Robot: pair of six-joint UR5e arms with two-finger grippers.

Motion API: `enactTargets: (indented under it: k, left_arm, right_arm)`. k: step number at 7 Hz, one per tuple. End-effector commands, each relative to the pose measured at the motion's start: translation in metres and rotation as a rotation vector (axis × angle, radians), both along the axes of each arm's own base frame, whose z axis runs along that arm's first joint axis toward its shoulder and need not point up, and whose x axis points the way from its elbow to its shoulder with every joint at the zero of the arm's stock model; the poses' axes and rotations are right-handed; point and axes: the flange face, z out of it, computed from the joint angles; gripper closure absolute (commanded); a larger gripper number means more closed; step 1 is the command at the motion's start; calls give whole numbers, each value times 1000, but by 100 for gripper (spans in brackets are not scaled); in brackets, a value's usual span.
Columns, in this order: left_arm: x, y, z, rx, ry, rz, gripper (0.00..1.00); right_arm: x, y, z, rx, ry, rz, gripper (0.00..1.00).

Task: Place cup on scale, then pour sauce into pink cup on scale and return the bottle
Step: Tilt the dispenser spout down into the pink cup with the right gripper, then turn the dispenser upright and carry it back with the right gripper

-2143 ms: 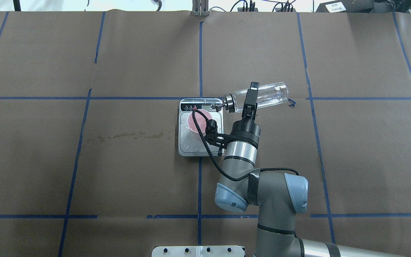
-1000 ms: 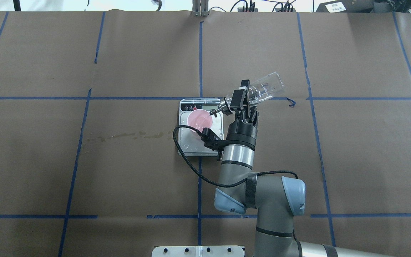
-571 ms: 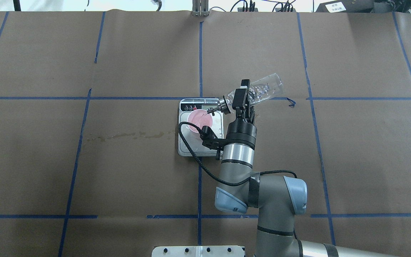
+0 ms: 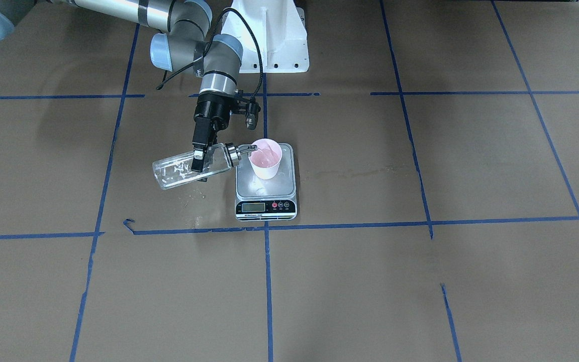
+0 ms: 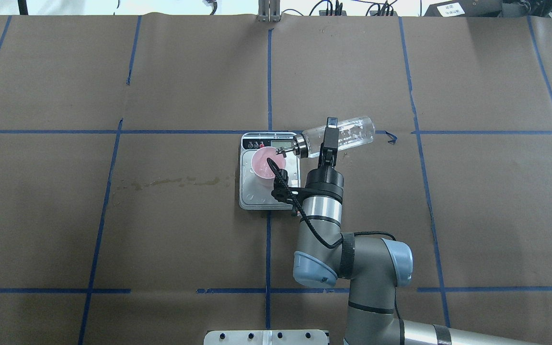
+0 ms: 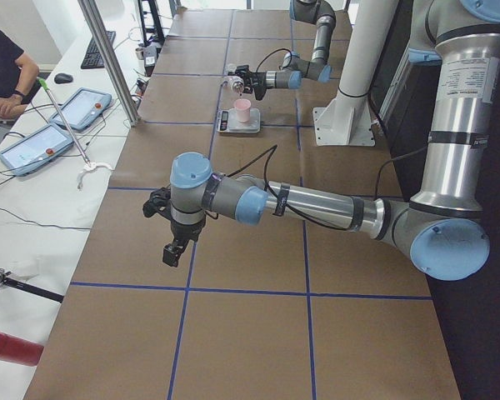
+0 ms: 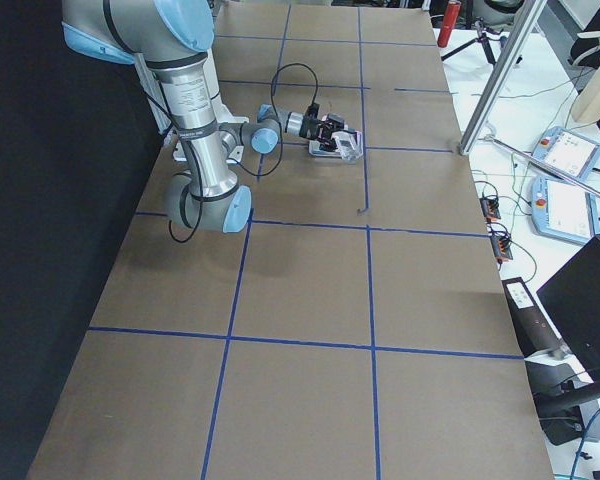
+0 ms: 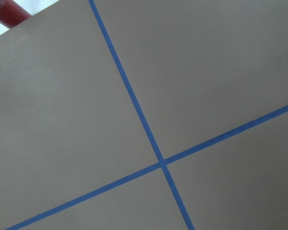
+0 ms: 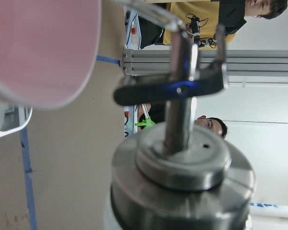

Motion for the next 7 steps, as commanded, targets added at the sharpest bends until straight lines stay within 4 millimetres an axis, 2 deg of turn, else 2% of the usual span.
enactTargets:
  k: [1, 2, 3, 4, 5, 6, 7]
  left_arm:
    - [-1, 1, 0, 0, 0, -1, 0]
    - [-1, 1, -1, 2, 0, -1, 0]
    - [-1, 1, -1, 2, 0, -1, 0]
    - [-1, 1, -1, 1, 0, -3, 0]
    - [-1, 1, -1, 1, 0, -3, 0]
    - [-1, 1, -3, 6, 1, -3, 0]
    - [-1, 1, -4, 7, 1, -3, 0]
  right_arm:
    - [1, 2, -7, -27, -246, -40, 100]
    - [3, 1, -11, -55, -389, -31, 100]
    - [18, 2, -32, -80, -524, -57, 100]
    - [47, 4, -42, -81, -623, -53, 100]
    - [68, 9, -33, -108, -720, -44, 100]
    - [88, 10, -37, -142, -864, -27, 100]
    - [114, 3, -19, -161, -930, 13, 100]
